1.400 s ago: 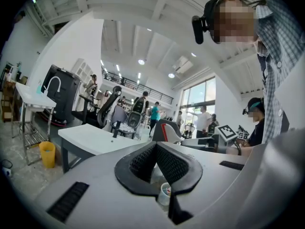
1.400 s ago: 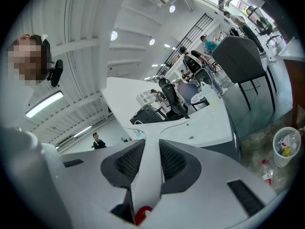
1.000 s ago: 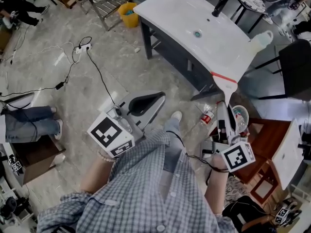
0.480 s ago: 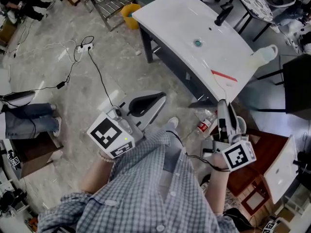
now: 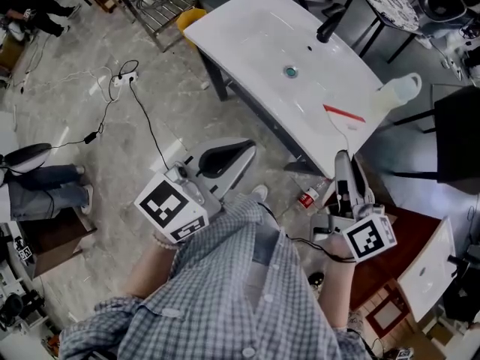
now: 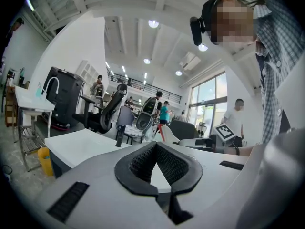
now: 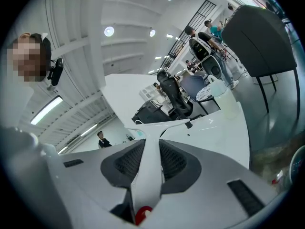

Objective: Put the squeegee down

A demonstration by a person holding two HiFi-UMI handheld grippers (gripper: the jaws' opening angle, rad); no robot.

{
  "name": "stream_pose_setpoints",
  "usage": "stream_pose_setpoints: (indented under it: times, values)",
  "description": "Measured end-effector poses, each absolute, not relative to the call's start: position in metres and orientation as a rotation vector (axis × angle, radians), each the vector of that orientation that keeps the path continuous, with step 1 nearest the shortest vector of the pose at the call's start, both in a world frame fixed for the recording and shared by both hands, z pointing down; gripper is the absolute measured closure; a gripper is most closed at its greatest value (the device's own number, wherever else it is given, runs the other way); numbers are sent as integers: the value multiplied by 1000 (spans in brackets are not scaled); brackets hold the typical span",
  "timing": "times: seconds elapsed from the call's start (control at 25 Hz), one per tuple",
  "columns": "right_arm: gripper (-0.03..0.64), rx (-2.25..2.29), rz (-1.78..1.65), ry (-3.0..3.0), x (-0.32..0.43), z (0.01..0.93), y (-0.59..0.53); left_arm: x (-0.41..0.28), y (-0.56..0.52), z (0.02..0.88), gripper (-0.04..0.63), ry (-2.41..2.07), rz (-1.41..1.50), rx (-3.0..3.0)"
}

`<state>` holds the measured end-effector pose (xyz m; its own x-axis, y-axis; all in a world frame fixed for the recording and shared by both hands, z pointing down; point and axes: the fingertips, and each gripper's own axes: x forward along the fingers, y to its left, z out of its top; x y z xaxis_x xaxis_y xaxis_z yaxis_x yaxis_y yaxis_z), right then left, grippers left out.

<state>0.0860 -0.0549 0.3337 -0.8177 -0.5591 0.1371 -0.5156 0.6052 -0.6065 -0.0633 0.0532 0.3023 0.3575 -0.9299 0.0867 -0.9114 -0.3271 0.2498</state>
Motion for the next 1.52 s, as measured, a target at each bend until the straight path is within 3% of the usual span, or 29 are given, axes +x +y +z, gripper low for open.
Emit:
stream_pose_setpoints:
  times: [0.96,1.52]
  values:
    - [525,-1093,-1020,2616,167,342,-105,-2,-28,293,589,-1498,-43,2487]
    - [525,-1265,-988,2521,178,339,-126,7,-69,283,589,-1316,-25,2598]
